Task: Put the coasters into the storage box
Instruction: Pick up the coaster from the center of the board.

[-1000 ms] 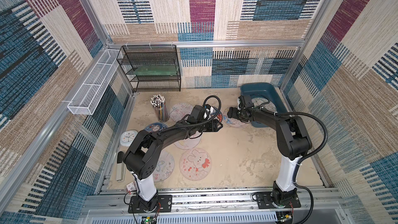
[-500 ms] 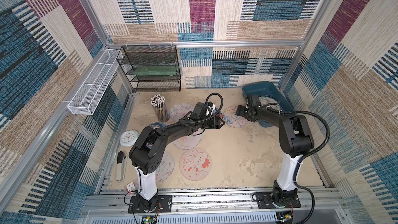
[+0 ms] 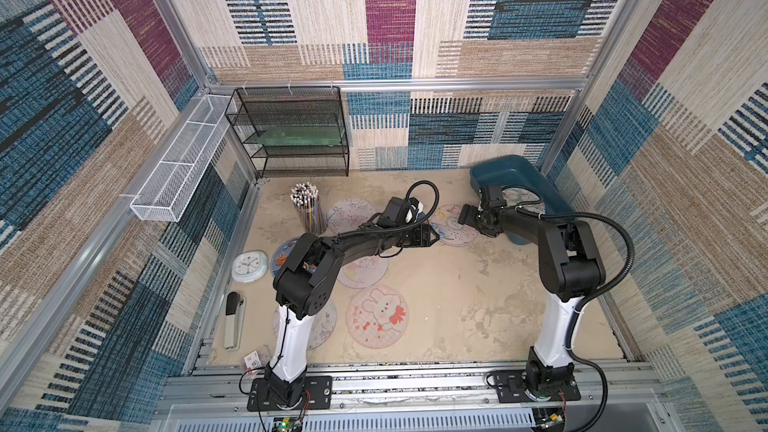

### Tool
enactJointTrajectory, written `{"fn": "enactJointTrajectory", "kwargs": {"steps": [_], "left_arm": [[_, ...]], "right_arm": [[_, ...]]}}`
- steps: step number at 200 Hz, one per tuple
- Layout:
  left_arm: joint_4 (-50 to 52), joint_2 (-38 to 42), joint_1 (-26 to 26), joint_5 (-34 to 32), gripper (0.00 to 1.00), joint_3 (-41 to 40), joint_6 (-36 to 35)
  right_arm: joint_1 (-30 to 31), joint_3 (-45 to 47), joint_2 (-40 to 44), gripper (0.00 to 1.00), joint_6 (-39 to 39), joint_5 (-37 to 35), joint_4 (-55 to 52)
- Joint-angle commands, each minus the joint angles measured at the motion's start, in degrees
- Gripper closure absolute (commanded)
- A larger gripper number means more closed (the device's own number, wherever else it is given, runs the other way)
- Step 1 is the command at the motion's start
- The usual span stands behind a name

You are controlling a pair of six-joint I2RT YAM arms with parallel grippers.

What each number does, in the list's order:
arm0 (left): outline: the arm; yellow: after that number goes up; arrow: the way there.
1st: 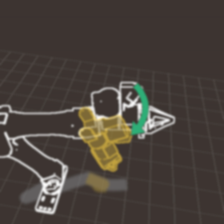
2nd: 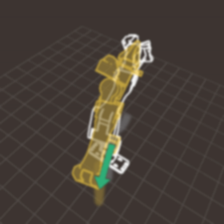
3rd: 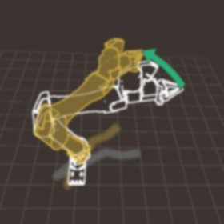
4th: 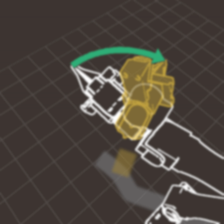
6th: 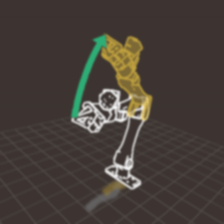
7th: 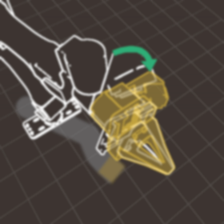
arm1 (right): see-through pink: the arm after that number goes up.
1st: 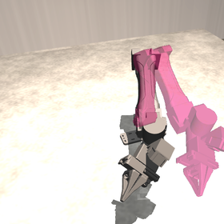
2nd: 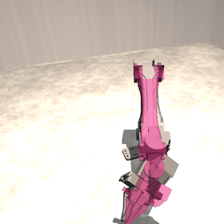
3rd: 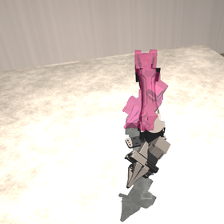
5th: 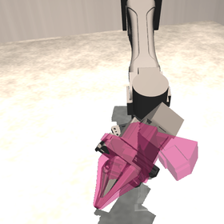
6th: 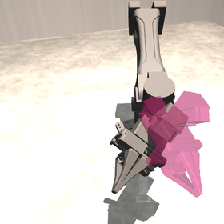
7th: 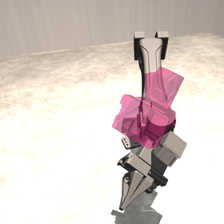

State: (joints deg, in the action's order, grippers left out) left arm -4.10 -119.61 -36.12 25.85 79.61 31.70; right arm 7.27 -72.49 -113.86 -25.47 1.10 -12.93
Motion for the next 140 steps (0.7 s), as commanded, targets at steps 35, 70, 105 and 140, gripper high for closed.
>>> {"fn": "enactJointTrajectory", "kwargs": {"steps": [35, 70, 105, 140], "left_arm": [[-5.1, -3.6, -0.4, -2.6, 0.31, 2.6, -4.4], [-5.0, -6.0, -0.7, -4.5, 0.31, 5.8, -5.5], [-2.5, -9.5, -0.9, -4.2, 0.31, 11.7, -6.7], [-1.3, -14.4, -1.0, -1.8, 0.31, 17.2, -6.1]], "right_arm": [[-0.4, 1.6, -0.4, 0.10, -1.1, 1.0, -2.1], [-0.4, 2.1, -0.6, 0.10, -0.7, 5.3, -0.3], [-0.4, 2.3, -1.4, 0.10, -0.8, 6.8, -0.1], [-0.4, 3.0, -1.4, 0.10, -0.9, 7.6, 0.1]]}}
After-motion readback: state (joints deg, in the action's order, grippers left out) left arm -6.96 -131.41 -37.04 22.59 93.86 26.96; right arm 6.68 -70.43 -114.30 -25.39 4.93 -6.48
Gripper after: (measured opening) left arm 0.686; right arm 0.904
